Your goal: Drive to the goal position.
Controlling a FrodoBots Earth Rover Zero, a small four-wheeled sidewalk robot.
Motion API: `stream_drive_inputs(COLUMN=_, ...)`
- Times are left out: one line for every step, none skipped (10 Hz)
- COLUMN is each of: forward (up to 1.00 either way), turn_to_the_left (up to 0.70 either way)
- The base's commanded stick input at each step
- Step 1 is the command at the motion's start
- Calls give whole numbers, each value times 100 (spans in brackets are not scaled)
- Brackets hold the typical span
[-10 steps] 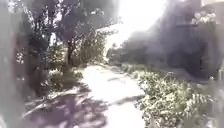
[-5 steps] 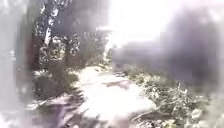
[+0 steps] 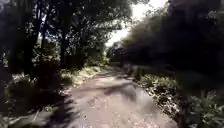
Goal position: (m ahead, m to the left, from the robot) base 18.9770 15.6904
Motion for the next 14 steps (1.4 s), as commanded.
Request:
stream_drive_inputs(forward=100, turn_to_the_left=0)
stream_drive_inputs(forward=100, turn_to_the_left=0)
stream_drive_inputs(forward=100, turn_to_the_left=0)
stream_drive_inputs(forward=0, turn_to_the_left=0)
stream_drive_inputs(forward=0, turn_to_the_left=0)
stream_drive_inputs(forward=59, turn_to_the_left=0)
stream_drive_inputs(forward=100, turn_to_the_left=0)
stream_drive_inputs(forward=100, turn_to_the_left=0)
stream_drive_inputs(forward=100, turn_to_the_left=0)
stream_drive_inputs(forward=100, turn_to_the_left=0)
stream_drive_inputs(forward=100, turn_to_the_left=0)
stream_drive_inputs(forward=100, turn_to_the_left=0)
stream_drive_inputs(forward=100, turn_to_the_left=0)
stream_drive_inputs(forward=100, turn_to_the_left=0)
